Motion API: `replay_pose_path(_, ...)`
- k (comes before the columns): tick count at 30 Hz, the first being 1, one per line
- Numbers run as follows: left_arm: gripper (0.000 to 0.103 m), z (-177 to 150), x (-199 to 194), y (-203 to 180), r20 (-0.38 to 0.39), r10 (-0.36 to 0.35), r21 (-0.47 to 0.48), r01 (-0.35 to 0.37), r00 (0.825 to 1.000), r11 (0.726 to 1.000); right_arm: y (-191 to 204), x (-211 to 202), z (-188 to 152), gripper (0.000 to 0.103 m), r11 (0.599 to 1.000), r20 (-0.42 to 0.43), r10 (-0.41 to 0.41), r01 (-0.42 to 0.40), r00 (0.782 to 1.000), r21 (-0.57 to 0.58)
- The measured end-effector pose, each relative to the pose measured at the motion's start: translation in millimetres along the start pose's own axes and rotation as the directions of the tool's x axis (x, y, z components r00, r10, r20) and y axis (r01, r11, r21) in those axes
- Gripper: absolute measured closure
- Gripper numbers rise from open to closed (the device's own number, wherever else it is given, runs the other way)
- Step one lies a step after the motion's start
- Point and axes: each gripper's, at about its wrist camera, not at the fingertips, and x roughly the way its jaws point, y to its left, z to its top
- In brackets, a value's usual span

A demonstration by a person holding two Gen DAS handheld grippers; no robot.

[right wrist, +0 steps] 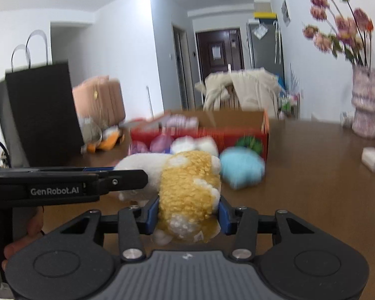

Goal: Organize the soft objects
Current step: 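Grasp the white-and-yellow plush toy with the right gripper, then lower the plush toy into the box and open the right gripper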

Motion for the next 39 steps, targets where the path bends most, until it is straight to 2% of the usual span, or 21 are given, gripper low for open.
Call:
replay_pose_path(2,0.059,36,29,13,0.014,-0.022,0.0,0.022,1.0,1.0,-10,18,33,0.057,1.0,0.04,-0.005,0.006,0.999,-0.02)
replay_pose_path(4,0.059,68,70,29,-0.005,-0.034,-0.005,0.034,0.999,0.999,-24,47,67,0.057,0.999,0.056,-0.014,0.015,0.998,-0.028)
replay_pose_path(8,0.058,112,176,72,-0.114,-0.045,-0.041,0.04,0.993,0.998,-63,130,122,0.057,0.999,0.019,-0.039,0.039,0.999,0.014)
replay_pose_path(10,0.058,121,222,93,-0.17,-0.038,-0.085,0.024,0.985,0.996,-81,175,140,0.058,0.998,-0.036,-0.049,0.05,0.998,0.028)
replay_pose_path(13,0.058,123,279,119,-0.228,-0.02,-0.103,-0.003,0.974,0.995,-107,237,156,0.058,0.996,-0.105,-0.072,0.078,0.992,0.048)
replay_pose_path(18,0.058,116,342,138,-0.304,-0.009,-0.097,-0.022,0.952,0.995,-135,305,165,0.058,0.988,-0.217,-0.112,0.132,0.97,0.077)
replay_pose_path(20,0.058,107,353,137,-0.351,-0.008,-0.082,-0.022,0.936,0.996,-133,318,160,0.056,0.985,-0.243,-0.155,0.169,0.958,0.037)
replay_pose_path(22,0.058,101,362,140,-0.418,-0.028,-0.105,-0.017,0.908,0.994,-124,327,149,0.051,0.978,-0.271,-0.207,0.204,0.94,-0.039)
replay_pose_path(24,0.058,98,367,143,-0.446,-0.027,-0.125,-0.032,0.895,0.992,-115,332,142,0.049,0.967,-0.272,-0.251,0.229,0.929,-0.111)
replay_pose_path(27,0.058,99,363,141,-0.438,0.001,-0.098,-0.049,0.899,0.994,-105,336,144,0.048,0.948,-0.261,-0.297,0.251,0.918,-0.195)
replay_pose_path(29,0.058,103,358,137,-0.424,0.018,-0.075,-0.054,0.906,0.996,-101,340,144,0.048,0.942,-0.273,-0.301,0.241,0.914,-0.232)
replay_pose_path(32,0.058,113,342,135,-0.399,0.034,-0.065,-0.065,0.916,0.996,-103,332,151,0.048,0.956,-0.283,-0.269,0.22,0.92,-0.194)
replay_pose_path(37,0.052,147,290,129,-0.321,0.063,-0.032,-0.077,0.945,0.996,-112,300,177,0.048,0.968,-0.233,-0.247,0.227,0.941,-0.109)
replay_pose_path(39,0.043,161,264,125,-0.287,0.085,-0.009,-0.092,0.954,0.996,-111,277,190,0.048,0.97,-0.207,-0.24,0.228,0.948,-0.082)
